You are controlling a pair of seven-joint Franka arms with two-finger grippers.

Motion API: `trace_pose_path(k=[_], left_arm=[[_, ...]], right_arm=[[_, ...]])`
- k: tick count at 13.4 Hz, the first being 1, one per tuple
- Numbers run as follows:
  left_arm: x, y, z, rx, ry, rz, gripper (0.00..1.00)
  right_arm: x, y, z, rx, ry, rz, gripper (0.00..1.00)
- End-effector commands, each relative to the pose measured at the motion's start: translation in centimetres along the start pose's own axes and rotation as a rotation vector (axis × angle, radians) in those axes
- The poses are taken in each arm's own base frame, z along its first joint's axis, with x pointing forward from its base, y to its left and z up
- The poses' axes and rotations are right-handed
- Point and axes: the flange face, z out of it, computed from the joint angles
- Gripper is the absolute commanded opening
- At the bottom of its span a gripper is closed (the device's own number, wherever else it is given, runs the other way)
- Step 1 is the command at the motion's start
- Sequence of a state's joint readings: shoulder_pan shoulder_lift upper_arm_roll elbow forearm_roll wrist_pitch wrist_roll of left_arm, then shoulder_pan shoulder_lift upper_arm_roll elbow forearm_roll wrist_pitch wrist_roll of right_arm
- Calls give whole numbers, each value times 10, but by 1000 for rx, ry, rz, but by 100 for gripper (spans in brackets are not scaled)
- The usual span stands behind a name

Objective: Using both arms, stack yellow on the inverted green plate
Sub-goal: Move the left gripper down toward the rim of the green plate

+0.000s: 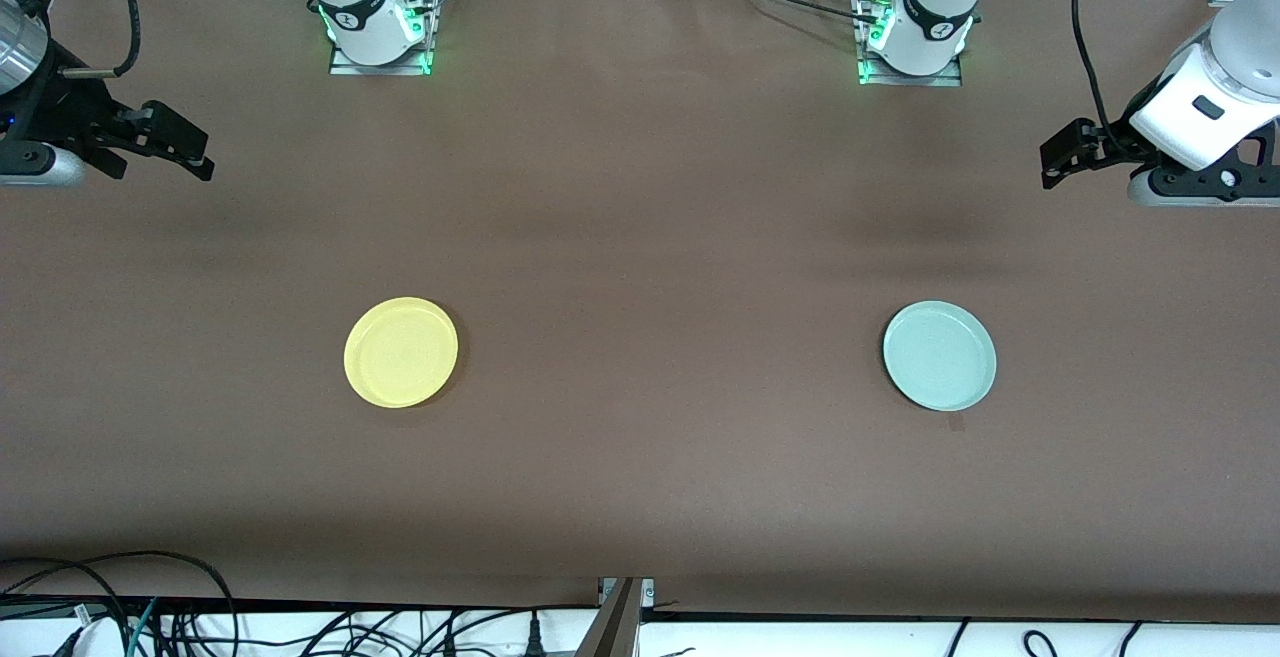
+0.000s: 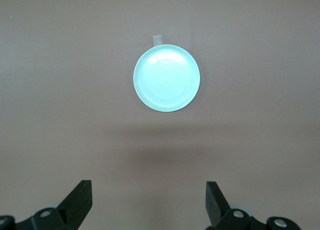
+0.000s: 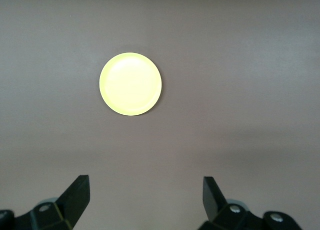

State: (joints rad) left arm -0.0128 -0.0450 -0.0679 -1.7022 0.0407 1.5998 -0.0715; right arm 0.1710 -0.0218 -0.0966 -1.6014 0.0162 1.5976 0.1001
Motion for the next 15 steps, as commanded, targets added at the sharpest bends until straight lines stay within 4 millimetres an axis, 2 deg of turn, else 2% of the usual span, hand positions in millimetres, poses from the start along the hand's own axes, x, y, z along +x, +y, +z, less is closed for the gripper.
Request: trace_pose_path(k=[1, 4, 6, 8, 10, 11, 13, 15], left_arm=[[4, -1, -5, -17, 2, 10, 100], [6, -3, -2, -19, -2, 1, 100], [14, -6, 14, -20, -36, -13, 100], [22, -7, 15, -23, -35, -4, 100], [45, -5, 44, -23, -78, 1, 100], [66, -7, 62, -27, -98, -2, 100], [111, -31, 101, -32, -130, -37, 100], [136, -42, 154, -44, -168, -43, 100]], right_arm=[[1, 1, -13, 9, 12, -2, 100], [2, 2, -14, 7, 14, 4, 100], [2, 4, -14, 4, 14, 9, 100], [2, 15, -15, 4, 17, 30, 100], [2, 16, -15, 4, 18, 32, 100], [3, 14, -14, 1, 13, 27, 100], [0, 14, -11, -8, -1, 5, 100], [-1, 16, -7, -12, -35, -85, 100]])
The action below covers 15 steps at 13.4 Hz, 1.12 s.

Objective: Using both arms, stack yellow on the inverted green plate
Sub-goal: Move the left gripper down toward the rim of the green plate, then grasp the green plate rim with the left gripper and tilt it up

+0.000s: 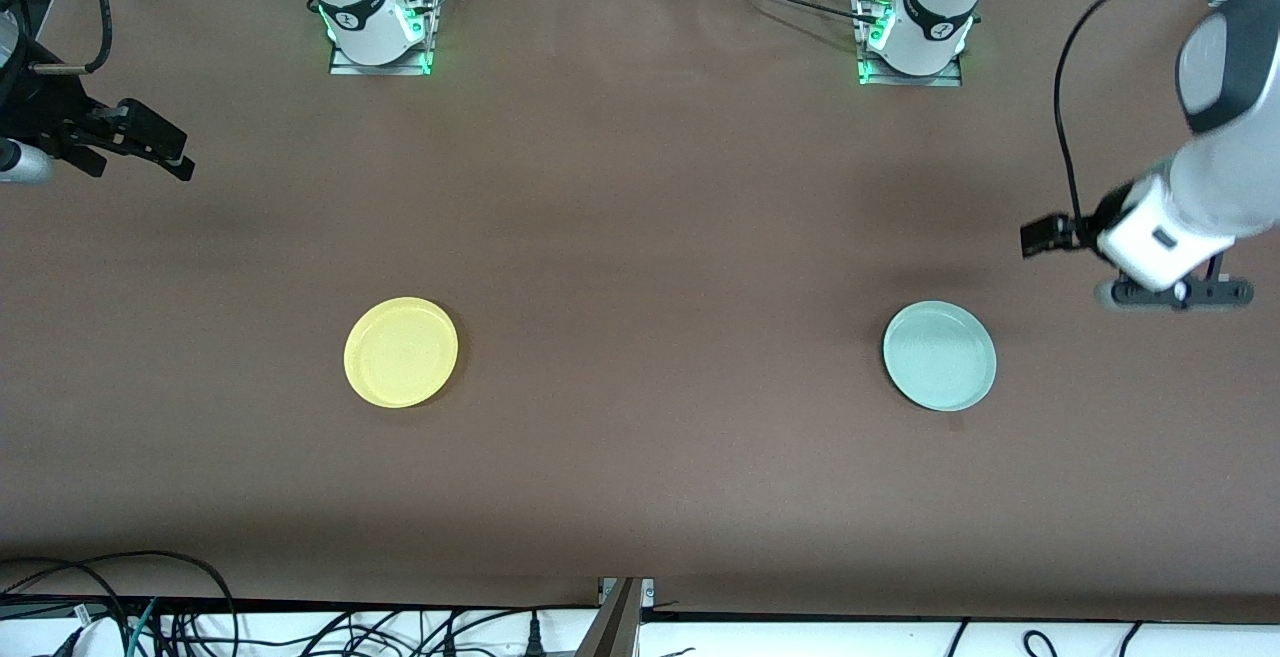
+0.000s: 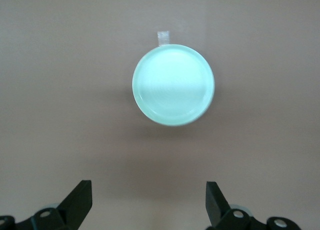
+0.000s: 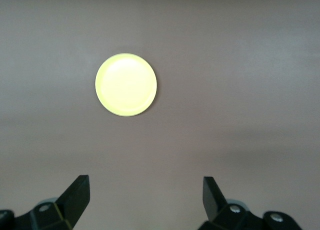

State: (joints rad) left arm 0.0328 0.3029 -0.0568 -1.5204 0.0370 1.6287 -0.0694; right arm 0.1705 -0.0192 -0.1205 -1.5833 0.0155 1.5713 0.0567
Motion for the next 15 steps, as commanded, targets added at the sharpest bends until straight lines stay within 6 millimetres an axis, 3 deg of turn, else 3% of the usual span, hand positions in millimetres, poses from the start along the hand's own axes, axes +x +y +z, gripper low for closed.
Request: trace_pose_path(k=[1, 4, 8, 11, 14, 15], left_arm=[[58, -18, 50, -19, 13, 46, 100], [92, -25, 109, -23, 82, 144, 100], [118, -43, 184, -32, 93, 378, 100], [109, -39, 242, -55, 65, 467, 100], [100, -42, 276, -44, 112, 498, 100], [100, -41, 276, -44, 114, 502, 84]], right_arm=[[-1, 0, -2, -19, -25, -75, 100], [-2, -3, 0, -14, -35, -120, 100], [-4, -4, 1, -9, -53, -137, 100], [-2, -4, 6, -11, -61, -132, 100], [-2, -5, 5, -11, -58, -134, 100], [-1, -4, 6, -11, -59, -135, 100]])
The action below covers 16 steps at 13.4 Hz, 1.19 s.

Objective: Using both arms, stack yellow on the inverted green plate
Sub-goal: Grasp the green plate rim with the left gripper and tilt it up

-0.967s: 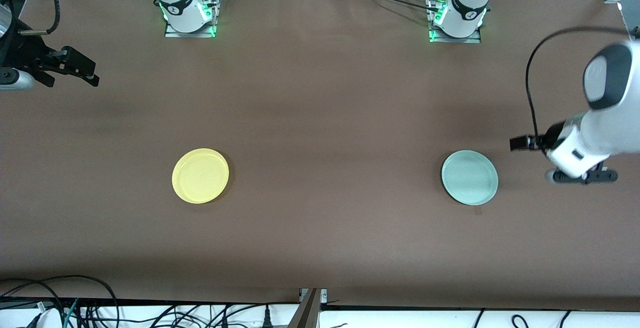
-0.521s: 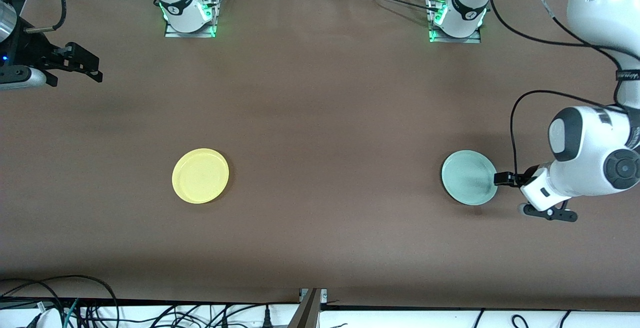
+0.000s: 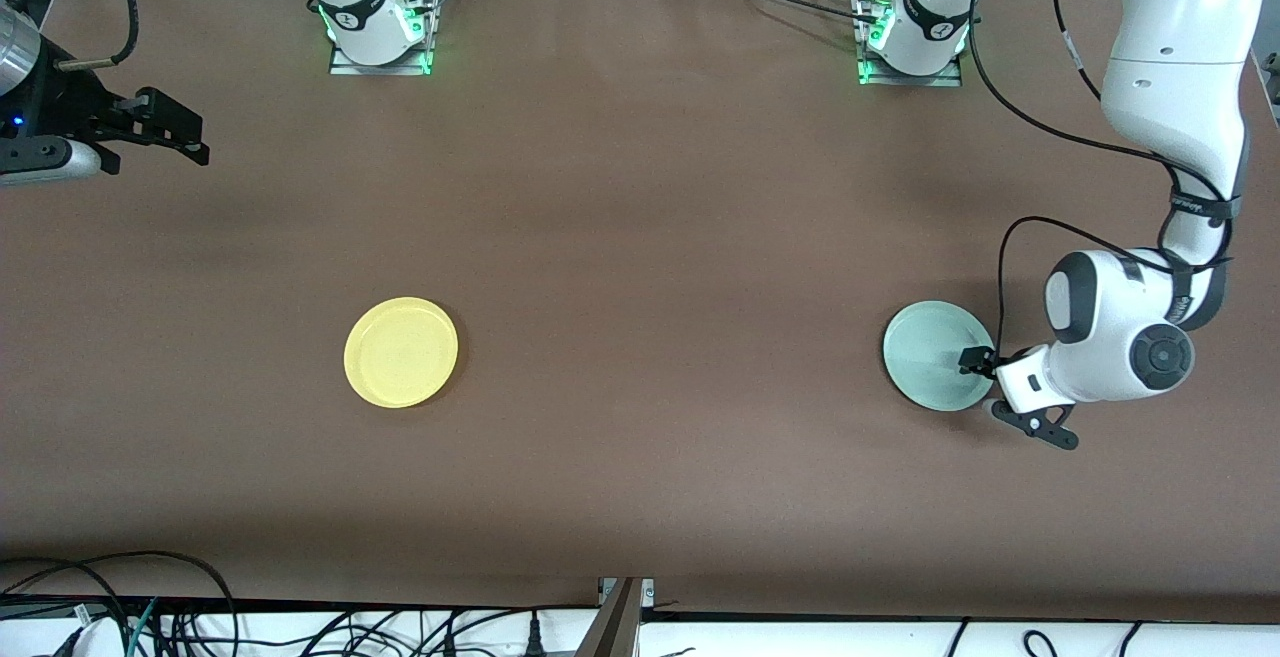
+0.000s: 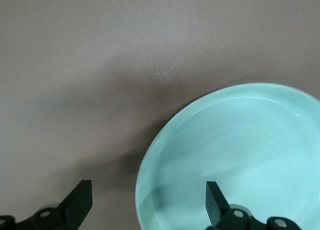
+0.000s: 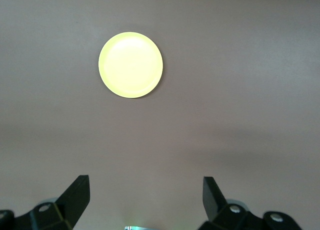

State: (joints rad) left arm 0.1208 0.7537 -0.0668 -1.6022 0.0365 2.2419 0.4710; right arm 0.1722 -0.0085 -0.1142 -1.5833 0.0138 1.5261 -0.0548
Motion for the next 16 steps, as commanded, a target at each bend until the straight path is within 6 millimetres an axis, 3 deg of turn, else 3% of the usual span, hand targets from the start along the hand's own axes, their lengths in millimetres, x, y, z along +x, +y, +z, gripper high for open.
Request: trace_pose_path(k=[1, 2, 3, 7, 9, 11, 12, 14, 16], left_arm=[[-6, 1, -6, 1, 21, 67, 36], [-6, 1, -6, 3, 19, 121, 3], [-7, 1, -5, 0, 16, 159, 0], [-6, 1, -7, 3, 15, 178, 0], [-3, 4, -19, 5, 12, 180, 0], [6, 22, -56, -19, -47, 207, 0], [19, 41, -75, -9, -79, 244, 0], [42, 66, -117, 125, -121, 321, 0], [57, 104, -134, 228, -155, 365, 0]], right_arm=[[0, 1, -4, -10, -4, -16, 100], [0, 1, -4, -11, -4, -17, 100], [0, 1, -4, -10, -4, -17, 100], [2, 1, -2, -10, -9, -16, 100], [2, 0, -2, -8, -10, -16, 100], [2, 0, -1, -8, -12, -16, 100], [2, 0, -2, -8, -10, -16, 100], [2, 0, -2, -8, -9, -16, 100], [2, 0, -1, -7, -12, -16, 100]])
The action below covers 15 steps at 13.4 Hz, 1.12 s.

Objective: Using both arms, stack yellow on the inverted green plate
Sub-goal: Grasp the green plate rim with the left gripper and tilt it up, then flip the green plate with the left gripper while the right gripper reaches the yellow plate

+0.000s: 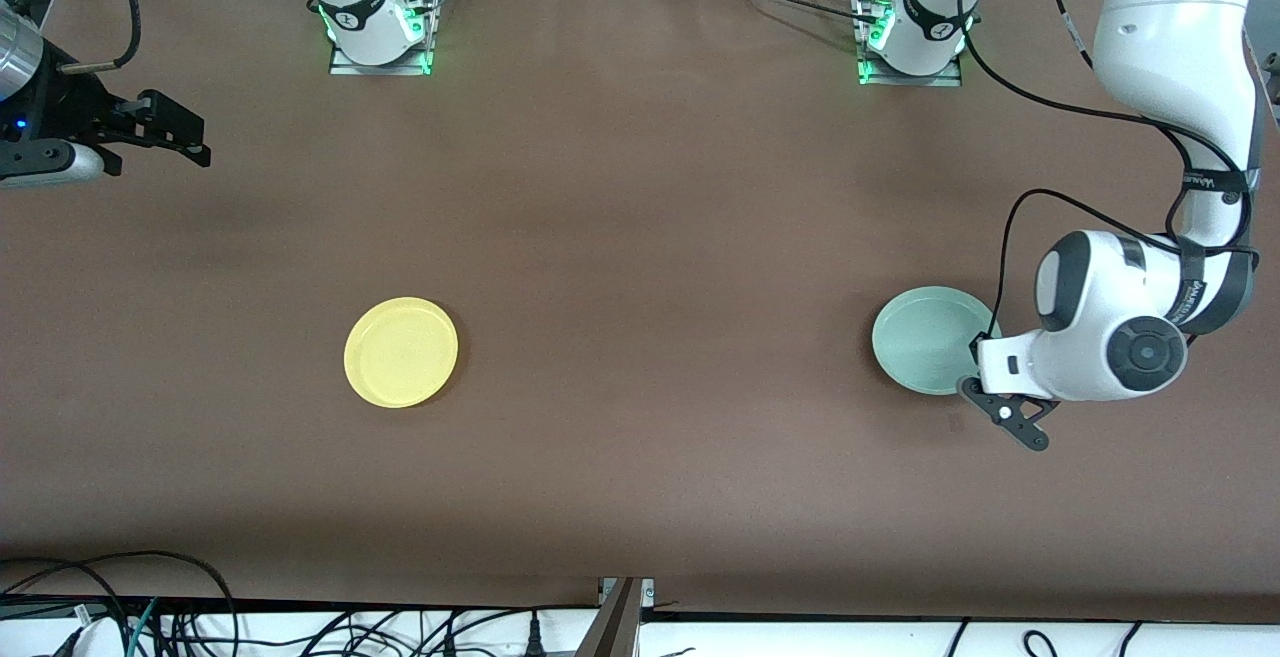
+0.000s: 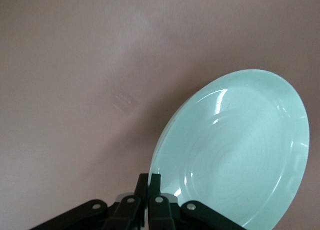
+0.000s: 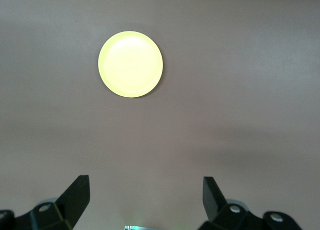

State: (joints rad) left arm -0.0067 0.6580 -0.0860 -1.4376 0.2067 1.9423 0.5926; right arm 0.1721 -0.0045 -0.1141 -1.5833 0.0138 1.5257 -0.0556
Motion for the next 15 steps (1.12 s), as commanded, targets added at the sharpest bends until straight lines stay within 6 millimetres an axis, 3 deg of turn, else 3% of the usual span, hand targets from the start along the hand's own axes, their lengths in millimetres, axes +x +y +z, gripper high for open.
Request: trace_pose_path(k=[1, 2, 7, 9, 10, 12, 13, 15], left_arm=[[39, 49, -32, 169, -92, 108, 0], [56, 82, -43, 234, -129, 124, 0], [112, 204, -65, 503, -166, -3, 0], [128, 247, -63, 575, -132, -72, 0], [133, 262, -58, 639, -146, -74, 0], [146, 299, -56, 778, -123, -59, 0], [155, 328, -45, 851, -117, -26, 0], [162, 364, -27, 1002, -134, -32, 0]], right_arm=[[1, 1, 3, -5, -19, -9, 100], [5, 1, 9, -5, -31, -9, 100], [6, 0, 12, -5, -36, -10, 100], [15, 1, 37, -5, -59, -9, 100], [27, 1, 62, -3, -65, -7, 100], [56, 0, 134, 13, -69, 1, 100], [70, 0, 170, 20, -65, -2, 100], [97, 1, 238, 15, -49, -63, 100]])
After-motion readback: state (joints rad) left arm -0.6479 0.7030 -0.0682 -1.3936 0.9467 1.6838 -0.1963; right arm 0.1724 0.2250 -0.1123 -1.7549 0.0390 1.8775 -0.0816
